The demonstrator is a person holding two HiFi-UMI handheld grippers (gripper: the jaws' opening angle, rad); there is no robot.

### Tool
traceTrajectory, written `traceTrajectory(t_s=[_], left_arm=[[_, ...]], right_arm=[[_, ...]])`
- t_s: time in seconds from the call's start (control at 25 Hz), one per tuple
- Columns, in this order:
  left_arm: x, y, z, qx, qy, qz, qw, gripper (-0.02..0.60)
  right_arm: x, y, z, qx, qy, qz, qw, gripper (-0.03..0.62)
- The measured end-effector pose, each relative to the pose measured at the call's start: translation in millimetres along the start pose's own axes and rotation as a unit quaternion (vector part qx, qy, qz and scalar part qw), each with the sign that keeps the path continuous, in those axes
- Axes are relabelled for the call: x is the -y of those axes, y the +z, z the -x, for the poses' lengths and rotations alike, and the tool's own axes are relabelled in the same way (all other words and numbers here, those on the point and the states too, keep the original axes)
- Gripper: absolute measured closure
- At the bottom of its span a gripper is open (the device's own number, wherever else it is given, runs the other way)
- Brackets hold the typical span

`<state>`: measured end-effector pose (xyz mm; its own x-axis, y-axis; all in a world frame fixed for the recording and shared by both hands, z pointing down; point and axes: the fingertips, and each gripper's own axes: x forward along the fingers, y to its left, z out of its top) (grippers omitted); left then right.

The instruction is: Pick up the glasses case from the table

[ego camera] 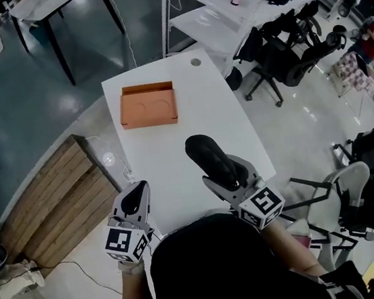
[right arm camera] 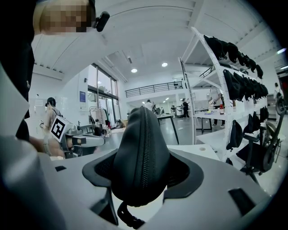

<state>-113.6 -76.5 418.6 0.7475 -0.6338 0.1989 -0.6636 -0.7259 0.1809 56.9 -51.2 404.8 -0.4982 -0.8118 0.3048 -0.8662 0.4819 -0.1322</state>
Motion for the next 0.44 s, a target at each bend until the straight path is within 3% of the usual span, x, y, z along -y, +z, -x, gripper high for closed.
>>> traceTrajectory(t_s=[0.44], left_arm=[[3.1,2.5,1.2,0.002,0.007,-0.015,0.9999,0.563]], right_arm=[[3.4,-5.7,-1.0,-0.007,0.002,0.001,1.000,0.278]])
